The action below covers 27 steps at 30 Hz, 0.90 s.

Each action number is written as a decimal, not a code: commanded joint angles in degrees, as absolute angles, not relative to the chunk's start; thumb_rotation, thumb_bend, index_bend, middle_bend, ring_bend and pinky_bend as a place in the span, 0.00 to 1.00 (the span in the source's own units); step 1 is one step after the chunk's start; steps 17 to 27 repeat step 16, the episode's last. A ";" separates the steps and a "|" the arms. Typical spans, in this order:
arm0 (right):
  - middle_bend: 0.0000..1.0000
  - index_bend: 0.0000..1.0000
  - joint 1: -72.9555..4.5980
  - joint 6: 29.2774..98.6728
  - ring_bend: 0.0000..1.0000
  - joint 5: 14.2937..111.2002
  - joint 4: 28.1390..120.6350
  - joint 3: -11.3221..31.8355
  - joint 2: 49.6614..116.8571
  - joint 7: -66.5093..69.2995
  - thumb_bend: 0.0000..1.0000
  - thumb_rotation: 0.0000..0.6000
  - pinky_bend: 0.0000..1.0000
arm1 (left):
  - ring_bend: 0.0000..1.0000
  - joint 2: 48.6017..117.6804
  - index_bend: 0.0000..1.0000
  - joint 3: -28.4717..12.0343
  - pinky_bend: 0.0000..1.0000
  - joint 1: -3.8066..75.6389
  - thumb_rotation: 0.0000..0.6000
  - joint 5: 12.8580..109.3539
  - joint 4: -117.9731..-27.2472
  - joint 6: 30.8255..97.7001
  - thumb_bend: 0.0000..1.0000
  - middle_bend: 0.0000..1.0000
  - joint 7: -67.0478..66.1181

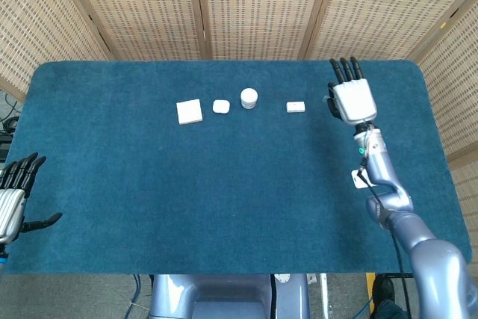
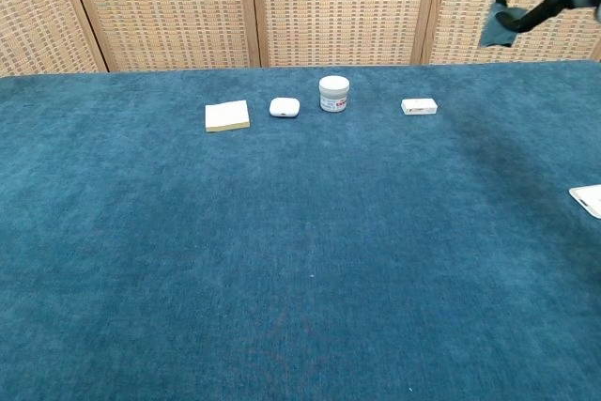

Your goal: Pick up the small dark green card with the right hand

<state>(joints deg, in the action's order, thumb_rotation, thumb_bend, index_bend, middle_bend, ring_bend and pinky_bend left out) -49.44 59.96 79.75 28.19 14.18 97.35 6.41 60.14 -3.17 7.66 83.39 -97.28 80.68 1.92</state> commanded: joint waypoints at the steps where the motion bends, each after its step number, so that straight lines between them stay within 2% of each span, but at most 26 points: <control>1: 0.01 0.24 -41.84 68.20 0.00 79.63 40.12 13.57 90.88 7.43 0.35 1.00 0.00 | 0.00 59.75 0.00 -3.04 0.00 7.60 1.00 83.79 -97.42 80.82 0.00 0.00 2.55; 2: 0.00 0.12 -40.73 69.07 0.00 79.39 42.50 13.51 89.81 7.10 0.27 1.00 0.00 | 0.00 59.68 0.00 -3.01 0.00 7.62 1.00 83.86 -97.40 80.80 0.00 0.00 2.67; 4: 0.00 0.03 -37.20 70.18 0.00 78.28 49.88 12.87 86.25 5.43 0.15 1.00 0.00 | 0.00 59.57 0.00 -2.93 0.00 7.72 1.00 83.78 -97.28 80.46 0.00 0.00 2.88; 6: 0.00 0.00 -34.24 71.90 0.00 77.36 57.11 12.59 82.87 4.34 0.03 1.00 0.00 | 0.00 59.58 0.00 -2.92 0.00 7.88 1.00 83.44 -97.02 79.97 0.00 0.00 2.75; 7: 0.00 0.00 -32.73 72.80 0.00 77.05 61.00 12.30 81.11 4.03 0.01 1.00 0.00 | 0.00 59.65 0.00 -2.90 0.00 7.98 1.00 83.30 -96.83 79.71 0.00 0.00 2.49; 10: 0.00 0.00 -27.30 77.07 0.00 77.31 73.34 10.43 75.03 2.83 0.00 1.00 0.00 | 0.00 59.98 0.00 -2.66 0.00 8.41 1.00 83.51 -96.35 78.90 0.00 0.00 2.05; 16: 0.00 0.00 -19.43 82.13 0.00 79.43 87.94 5.24 67.14 1.76 0.00 1.00 0.00 | 0.00 60.76 0.00 -1.95 0.00 8.27 1.00 86.35 -94.75 80.28 0.00 0.00 3.05; 27: 0.00 0.00 -19.43 82.13 0.00 79.43 87.94 5.24 67.14 1.76 0.00 1.00 0.00 | 0.00 60.76 0.00 -1.95 0.00 8.27 1.00 86.35 -94.75 80.28 0.00 0.00 3.05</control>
